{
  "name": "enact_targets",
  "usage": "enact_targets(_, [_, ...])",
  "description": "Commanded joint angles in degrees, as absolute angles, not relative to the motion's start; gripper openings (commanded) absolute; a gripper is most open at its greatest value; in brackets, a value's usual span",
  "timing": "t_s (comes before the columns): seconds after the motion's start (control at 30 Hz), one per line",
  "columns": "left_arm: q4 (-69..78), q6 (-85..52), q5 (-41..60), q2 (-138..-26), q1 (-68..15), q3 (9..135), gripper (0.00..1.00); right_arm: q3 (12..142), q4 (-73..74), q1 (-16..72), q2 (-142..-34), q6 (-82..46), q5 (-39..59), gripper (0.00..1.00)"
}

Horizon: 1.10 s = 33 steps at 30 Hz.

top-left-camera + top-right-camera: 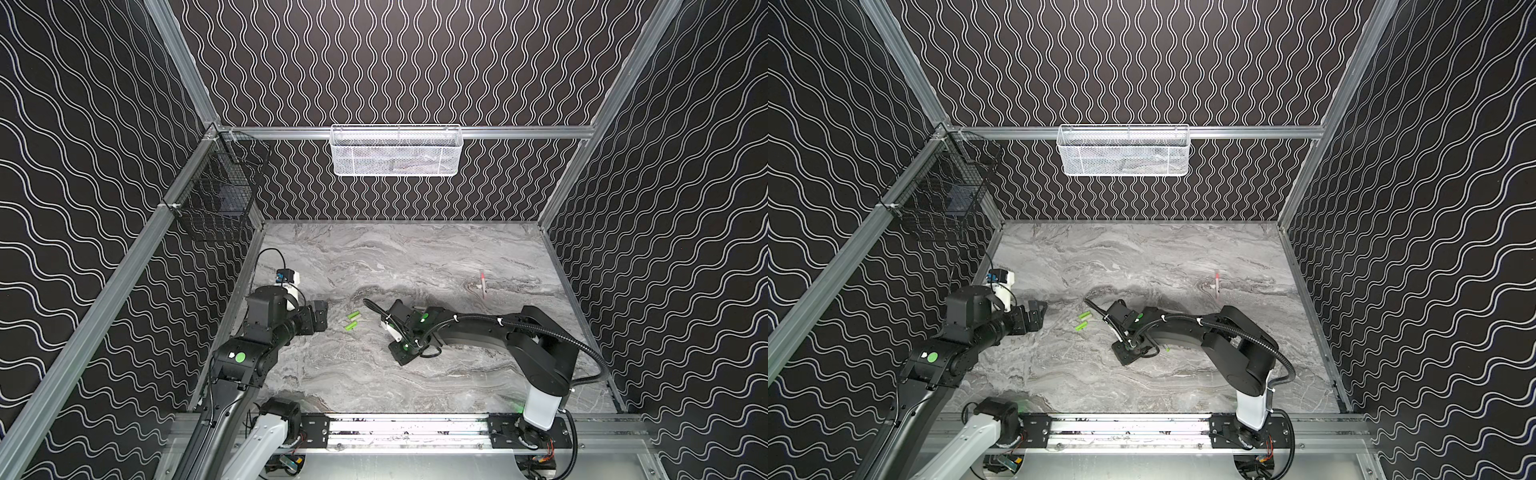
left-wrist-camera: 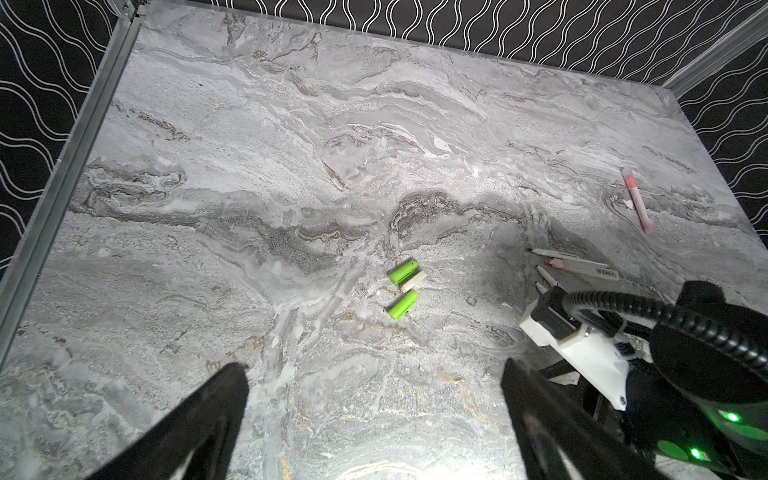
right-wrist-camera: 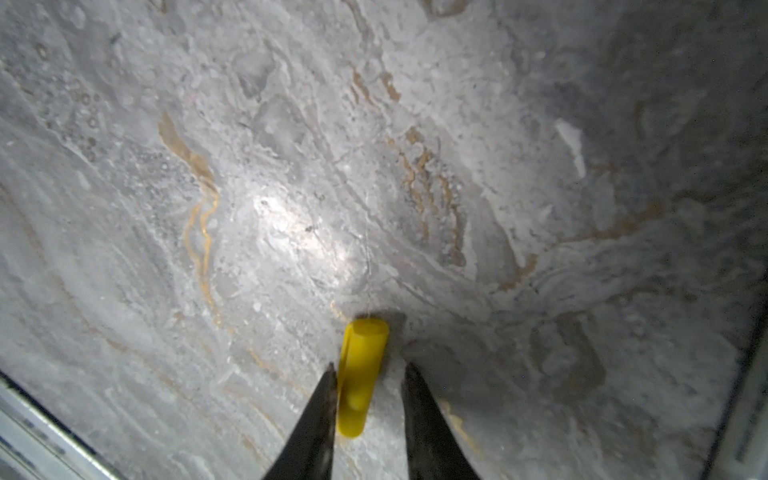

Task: Insert the pens into the pen caps
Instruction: 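Carry the yellow cap toward the left gripper while the left gripper reaches in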

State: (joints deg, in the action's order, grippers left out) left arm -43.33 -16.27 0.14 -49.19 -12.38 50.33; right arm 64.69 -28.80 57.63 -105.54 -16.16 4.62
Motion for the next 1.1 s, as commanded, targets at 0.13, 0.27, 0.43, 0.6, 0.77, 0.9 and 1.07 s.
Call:
enact_targets(0.13, [-41.1,-16.2,0.7,-49.5,-12.3,50.3,0.99,63.5,-30.5,58.3,-104.1,-15.9,6.8,0.34])
enact_targets(0.27, [-41.2,-16.3,0.8,-49.7,-12.3,50.4,0.99,63.3,-30.5,58.4,-104.2,-15.6,7.6,0.26])
enact_targets(0.43, [-41.0,-16.6,1.5,-49.4,-12.3,50.1,0.99,63.5,-30.1,58.5,-104.5,-15.5,8.3,0.14])
enact_targets(0.6, [-39.9,-19.0,5.2,-49.4,-12.3,49.2,0.99,63.3,-29.5,58.6,-103.9,-15.1,8.5,0.12])
enact_targets(0.77, [-34.9,-24.9,12.8,-49.9,-12.3,45.1,0.99,63.2,-28.0,58.5,-102.1,-14.3,8.6,0.12])
enact_targets(0.9, [-29.2,-28.6,18.4,-50.1,-12.4,40.6,0.99,62.5,-25.3,58.4,-100.0,-13.8,9.7,0.12])
enact_targets(1.07, [-21.3,-31.5,27.1,-50.7,-12.6,36.4,0.99,61.5,-19.9,58.2,-95.3,-13.0,12.6,0.12])
